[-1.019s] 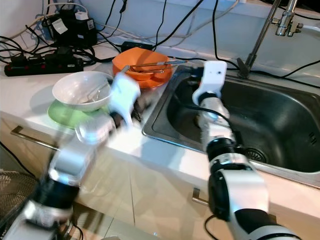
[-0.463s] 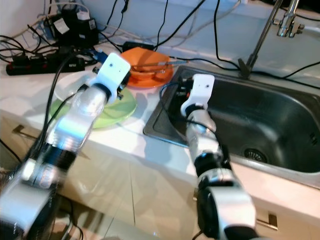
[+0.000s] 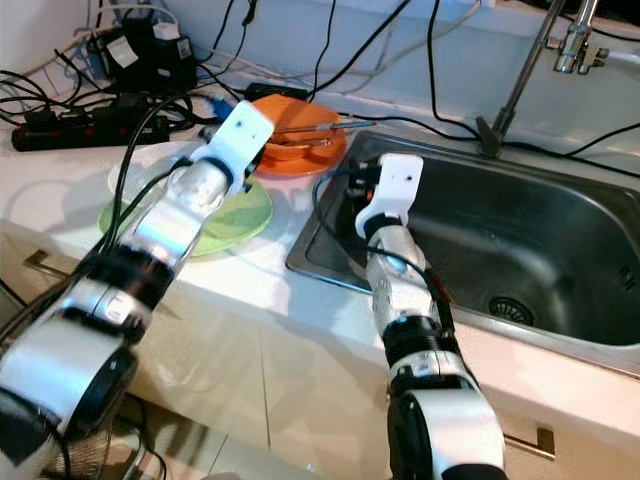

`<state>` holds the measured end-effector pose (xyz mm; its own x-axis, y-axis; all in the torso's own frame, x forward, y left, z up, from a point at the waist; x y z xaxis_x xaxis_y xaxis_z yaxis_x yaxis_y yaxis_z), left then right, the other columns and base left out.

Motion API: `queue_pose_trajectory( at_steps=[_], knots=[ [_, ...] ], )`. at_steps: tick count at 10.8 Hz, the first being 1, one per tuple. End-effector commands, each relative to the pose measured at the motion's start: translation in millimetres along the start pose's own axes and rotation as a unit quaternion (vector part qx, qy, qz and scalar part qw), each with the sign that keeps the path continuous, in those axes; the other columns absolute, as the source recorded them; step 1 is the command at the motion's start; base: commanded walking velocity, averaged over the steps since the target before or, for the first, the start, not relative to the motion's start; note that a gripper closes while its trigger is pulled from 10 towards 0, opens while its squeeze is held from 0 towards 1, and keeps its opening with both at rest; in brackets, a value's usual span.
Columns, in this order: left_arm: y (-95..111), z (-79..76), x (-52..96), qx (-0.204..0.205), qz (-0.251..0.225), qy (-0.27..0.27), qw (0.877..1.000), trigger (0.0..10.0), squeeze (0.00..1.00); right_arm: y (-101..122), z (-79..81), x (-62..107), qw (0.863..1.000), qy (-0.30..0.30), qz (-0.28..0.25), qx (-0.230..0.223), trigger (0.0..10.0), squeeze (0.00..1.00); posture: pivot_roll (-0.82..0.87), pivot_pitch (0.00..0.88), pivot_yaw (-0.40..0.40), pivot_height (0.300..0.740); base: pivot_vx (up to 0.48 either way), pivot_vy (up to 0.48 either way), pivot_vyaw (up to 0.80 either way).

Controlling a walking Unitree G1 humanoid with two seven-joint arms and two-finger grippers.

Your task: Kitchen organization

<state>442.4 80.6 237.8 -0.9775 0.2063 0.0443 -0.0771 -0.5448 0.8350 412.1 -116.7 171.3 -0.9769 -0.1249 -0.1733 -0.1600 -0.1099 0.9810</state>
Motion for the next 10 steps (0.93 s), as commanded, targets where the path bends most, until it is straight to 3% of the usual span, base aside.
queue_pose_trajectory(
  at_steps=[1,7,10],
  knots=[
    [6.8,2.4,-2.4,-0.006,-0.006,0.004,1.0,10.0,0.0,4.3,0.5,-0.3,1.0,0.001,-0.007,-0.003,10.0,0.0,0.19,0.0,-0.015,0.717,0.0,0.0,0.0],
    [6.7,16.0,-9.8,0.022,0.039,0.021,0.999,10.0,0.0,5.3,-1.2,3.2,1.0,0.0,-0.002,-0.002,10.0,0.0,0.17,0.0,-0.011,0.717,0.0,0.0,0.0],
    [-3.5,2.8,-9.6,0.035,0.061,-0.019,0.997,10.0,0.0,4.2,-1.5,6.0,1.0,0.0,0.0,-0.001,10.0,0.0,0.17,0.0,-0.012,0.717,0.0,0.0,0.0]
  ],
)
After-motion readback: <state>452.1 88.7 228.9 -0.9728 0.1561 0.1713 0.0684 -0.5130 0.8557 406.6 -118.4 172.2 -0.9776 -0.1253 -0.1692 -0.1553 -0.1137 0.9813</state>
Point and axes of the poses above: a point about 5 cm out from each wrist's last joint towards the gripper, its own x axis pointing back from the gripper into the wrist, its own y axis along the axis of the wrist's last joint, z = x × y, the point moved 3 cm from there along -x, pointing out of the wrist towards the gripper, and after that the axes turned 4 degrees about x, right-handed, at the moved point
